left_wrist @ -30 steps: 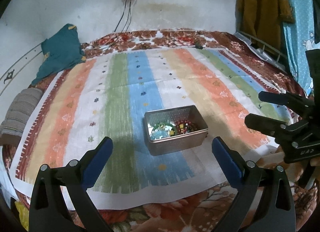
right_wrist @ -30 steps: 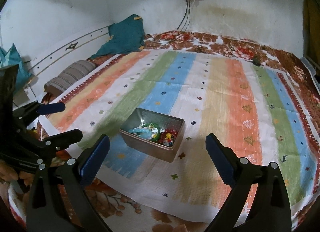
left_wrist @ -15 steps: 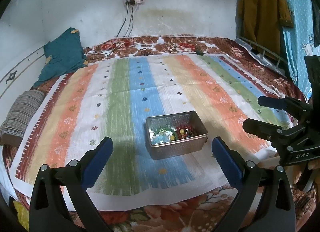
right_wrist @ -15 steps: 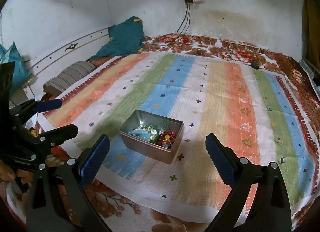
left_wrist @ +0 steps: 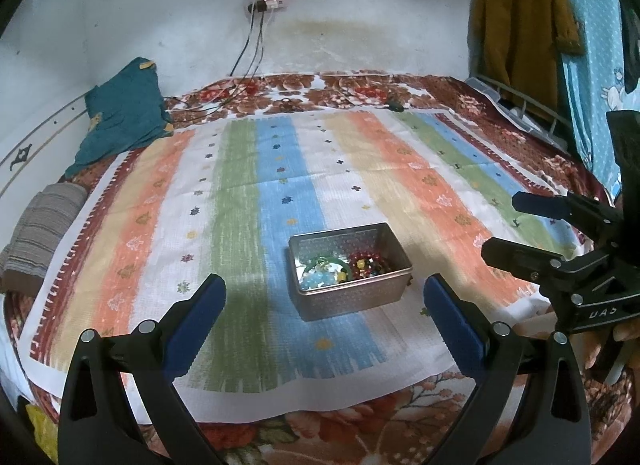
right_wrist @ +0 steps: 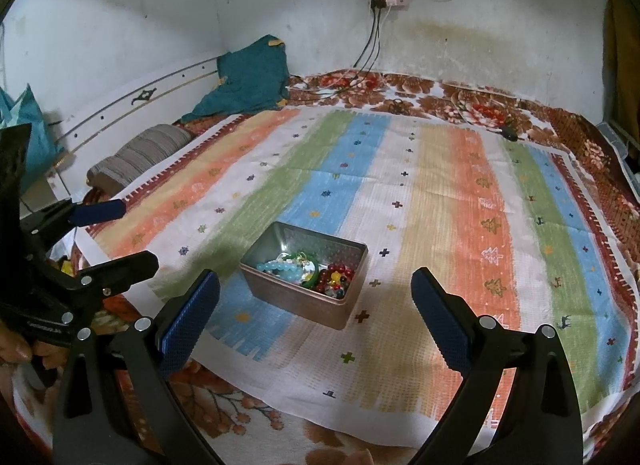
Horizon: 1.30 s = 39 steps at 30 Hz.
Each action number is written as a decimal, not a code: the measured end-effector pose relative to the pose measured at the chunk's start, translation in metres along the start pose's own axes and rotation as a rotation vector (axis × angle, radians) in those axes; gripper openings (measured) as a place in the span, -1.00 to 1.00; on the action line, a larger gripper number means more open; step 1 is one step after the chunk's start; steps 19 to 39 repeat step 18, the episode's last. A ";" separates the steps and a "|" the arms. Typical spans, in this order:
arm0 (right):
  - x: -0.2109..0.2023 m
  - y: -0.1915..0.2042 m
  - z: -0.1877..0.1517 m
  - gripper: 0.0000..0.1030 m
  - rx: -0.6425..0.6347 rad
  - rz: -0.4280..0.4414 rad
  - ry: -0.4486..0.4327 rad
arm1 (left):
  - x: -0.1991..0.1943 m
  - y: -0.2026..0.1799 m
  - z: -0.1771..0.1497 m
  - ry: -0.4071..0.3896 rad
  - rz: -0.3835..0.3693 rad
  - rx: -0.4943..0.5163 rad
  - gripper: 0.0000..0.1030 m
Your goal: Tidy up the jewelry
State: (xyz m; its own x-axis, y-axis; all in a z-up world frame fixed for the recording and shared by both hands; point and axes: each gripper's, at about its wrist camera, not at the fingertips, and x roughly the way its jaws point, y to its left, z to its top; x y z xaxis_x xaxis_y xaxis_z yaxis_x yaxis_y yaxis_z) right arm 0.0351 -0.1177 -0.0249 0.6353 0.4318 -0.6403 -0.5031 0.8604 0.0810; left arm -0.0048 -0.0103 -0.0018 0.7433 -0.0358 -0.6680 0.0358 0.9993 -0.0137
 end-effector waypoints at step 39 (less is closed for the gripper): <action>0.000 0.004 0.000 0.89 -0.024 -0.020 -0.002 | 0.000 -0.005 0.000 -0.002 -0.027 -0.013 0.89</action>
